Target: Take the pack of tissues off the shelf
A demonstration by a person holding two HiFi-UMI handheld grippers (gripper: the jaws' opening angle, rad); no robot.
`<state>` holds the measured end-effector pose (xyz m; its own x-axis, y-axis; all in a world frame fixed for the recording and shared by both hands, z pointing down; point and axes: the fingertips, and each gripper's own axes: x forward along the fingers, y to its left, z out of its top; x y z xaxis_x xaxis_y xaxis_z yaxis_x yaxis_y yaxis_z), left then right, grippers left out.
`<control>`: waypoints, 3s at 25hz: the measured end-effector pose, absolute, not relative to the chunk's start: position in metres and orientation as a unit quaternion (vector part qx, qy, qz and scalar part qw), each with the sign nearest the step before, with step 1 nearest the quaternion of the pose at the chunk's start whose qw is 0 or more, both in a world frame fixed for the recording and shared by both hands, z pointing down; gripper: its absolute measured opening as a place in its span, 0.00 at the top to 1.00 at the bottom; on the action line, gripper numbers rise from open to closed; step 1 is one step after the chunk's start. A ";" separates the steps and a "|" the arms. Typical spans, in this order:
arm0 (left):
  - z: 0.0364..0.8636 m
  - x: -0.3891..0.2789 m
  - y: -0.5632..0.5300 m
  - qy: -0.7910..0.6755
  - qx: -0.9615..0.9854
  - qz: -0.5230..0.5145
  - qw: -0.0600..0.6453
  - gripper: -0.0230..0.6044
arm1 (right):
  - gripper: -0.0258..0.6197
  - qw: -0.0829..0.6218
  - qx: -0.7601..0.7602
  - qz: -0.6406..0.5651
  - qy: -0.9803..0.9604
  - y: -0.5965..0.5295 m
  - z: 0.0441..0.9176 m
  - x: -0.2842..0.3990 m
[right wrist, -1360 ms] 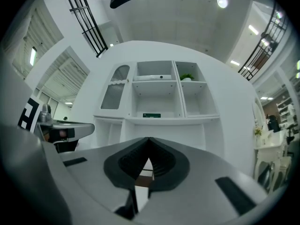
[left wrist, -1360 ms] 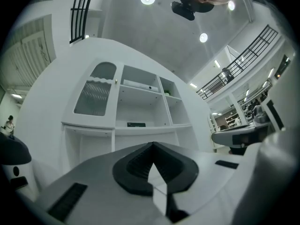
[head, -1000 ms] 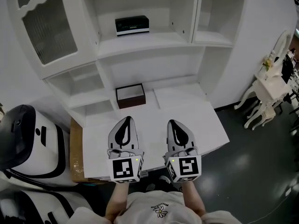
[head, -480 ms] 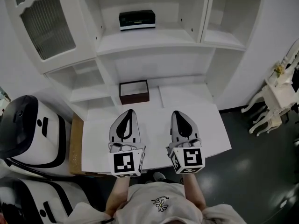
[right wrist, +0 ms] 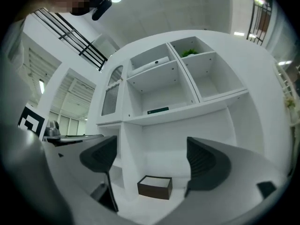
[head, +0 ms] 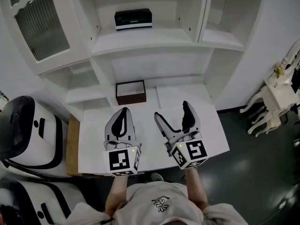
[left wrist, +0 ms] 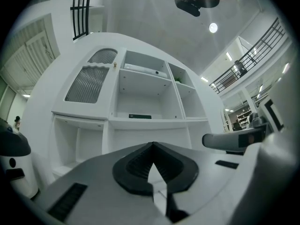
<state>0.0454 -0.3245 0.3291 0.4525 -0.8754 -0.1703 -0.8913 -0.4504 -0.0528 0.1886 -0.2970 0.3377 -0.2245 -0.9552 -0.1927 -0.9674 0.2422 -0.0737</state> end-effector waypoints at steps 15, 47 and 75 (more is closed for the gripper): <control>0.330 0.048 -0.343 0.521 -0.849 0.058 0.062 0.96 | 0.04 0.054 -0.600 -0.009 0.798 -0.324 0.359 0.189; 0.362 -0.058 -0.362 0.639 -0.769 0.026 0.002 0.96 | 0.05 -0.133 -0.448 -0.109 0.878 -0.635 0.172 0.174; 0.354 -0.074 -0.354 0.652 -0.757 0.030 0.017 0.96 | 0.05 -0.152 -0.326 -0.062 0.931 -0.558 0.173 0.075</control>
